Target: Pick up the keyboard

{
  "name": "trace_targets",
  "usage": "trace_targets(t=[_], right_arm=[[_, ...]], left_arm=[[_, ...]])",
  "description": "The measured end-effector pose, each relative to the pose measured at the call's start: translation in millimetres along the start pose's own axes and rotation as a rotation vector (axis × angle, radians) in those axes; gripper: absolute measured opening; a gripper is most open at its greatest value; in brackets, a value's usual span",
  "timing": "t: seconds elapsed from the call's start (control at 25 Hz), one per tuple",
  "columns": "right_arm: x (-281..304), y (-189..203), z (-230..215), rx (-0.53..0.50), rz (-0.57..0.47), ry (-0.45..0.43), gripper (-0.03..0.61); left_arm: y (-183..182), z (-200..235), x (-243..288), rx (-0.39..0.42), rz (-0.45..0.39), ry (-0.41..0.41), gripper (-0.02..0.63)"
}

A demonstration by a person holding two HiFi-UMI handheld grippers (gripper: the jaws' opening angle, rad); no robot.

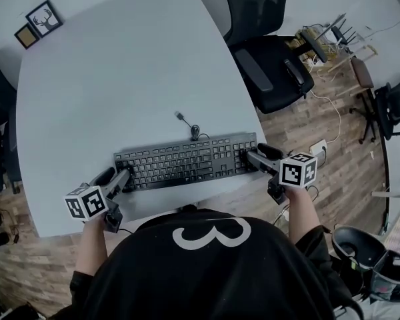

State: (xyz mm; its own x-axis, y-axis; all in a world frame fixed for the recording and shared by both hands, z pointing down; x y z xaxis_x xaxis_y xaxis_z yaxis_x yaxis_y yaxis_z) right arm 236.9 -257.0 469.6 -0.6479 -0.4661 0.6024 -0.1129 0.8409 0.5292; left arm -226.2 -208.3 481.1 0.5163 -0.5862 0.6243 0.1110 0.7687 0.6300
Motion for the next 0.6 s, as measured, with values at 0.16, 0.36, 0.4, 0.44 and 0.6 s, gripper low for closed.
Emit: trace_targets(t=[0.16,0.36,0.4,0.44,0.6], right_arm=[[8.2,2.0,-6.1,0.010,0.039,0.024,0.258],[13.2,3.0,-10.7,0.010,0.084,0.059,0.256],[14.7,3.6,-11.0,0.015,0.089,0.061,0.256],[16.4,4.8,-11.1,0.022,0.096,0.059,0.256],[21.6,9.3,-11.5,0.039,0.135,0.056,0.256]], left_arm=[[-1.9,-1.0,7.7,-0.023,0.016,0.028,0.268],[-1.2,-0.5,15.8,-0.056,0.040,0.044,0.268],[-0.7,0.3,16.7,-0.059,0.045,0.046,0.268],[0.0,1.3,17.7,-0.063,0.049,0.050,0.268],[0.8,2.2,23.7,-0.075,0.062,0.074,0.268]])
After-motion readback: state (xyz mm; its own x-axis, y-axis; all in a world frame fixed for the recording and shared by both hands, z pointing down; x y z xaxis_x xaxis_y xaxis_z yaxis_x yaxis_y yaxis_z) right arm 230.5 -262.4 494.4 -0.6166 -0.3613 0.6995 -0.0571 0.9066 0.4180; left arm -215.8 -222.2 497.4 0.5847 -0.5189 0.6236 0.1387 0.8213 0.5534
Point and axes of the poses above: the fingertips, and each gripper's own axes: x forward along the fingers, z to its left, y out of its underside, the point moved 5 cm from there along -x, backward along the fingers, and after that the axes turned 9 degrees about x, right-handed, at the moved point
